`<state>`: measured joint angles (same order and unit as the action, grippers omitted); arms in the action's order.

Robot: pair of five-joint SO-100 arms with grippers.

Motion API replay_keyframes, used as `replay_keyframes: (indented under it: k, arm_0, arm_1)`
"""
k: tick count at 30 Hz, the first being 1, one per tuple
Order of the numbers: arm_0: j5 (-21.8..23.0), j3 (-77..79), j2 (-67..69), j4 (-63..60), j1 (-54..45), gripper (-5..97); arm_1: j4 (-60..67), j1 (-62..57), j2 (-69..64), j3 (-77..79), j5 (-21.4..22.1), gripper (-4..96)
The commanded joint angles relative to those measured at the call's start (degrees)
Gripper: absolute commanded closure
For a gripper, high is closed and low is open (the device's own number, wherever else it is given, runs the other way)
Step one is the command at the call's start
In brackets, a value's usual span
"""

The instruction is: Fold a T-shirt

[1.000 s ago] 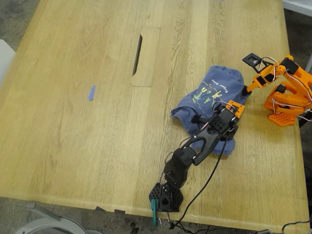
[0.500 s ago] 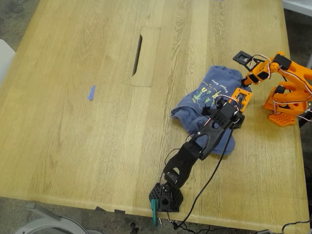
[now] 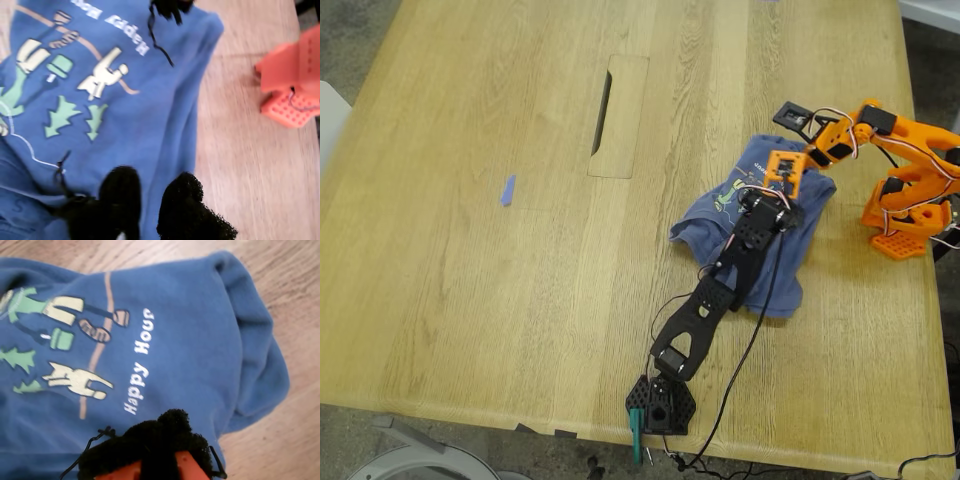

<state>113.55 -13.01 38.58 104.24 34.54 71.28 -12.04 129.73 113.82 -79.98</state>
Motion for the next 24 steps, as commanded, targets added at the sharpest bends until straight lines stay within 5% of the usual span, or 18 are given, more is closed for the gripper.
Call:
replay_keyframes:
  k: [1,11,24]
  arm_0:
    - [1.1,-6.1,0.0,0.9,-2.9,89]
    - [1.5,-6.2,-5.3,-1.2,-10.2,92]
    - [1.8,-6.2,-11.3,-3.5,-15.8,92]
  arm_1:
    - [-1.4,1.4,-1.9,-4.6,0.5,91.3]
    - [-8.1,7.6,-12.3,-9.5,1.8,91.3]
    - [-21.2,11.8,-14.8,3.1,4.8,91.3]
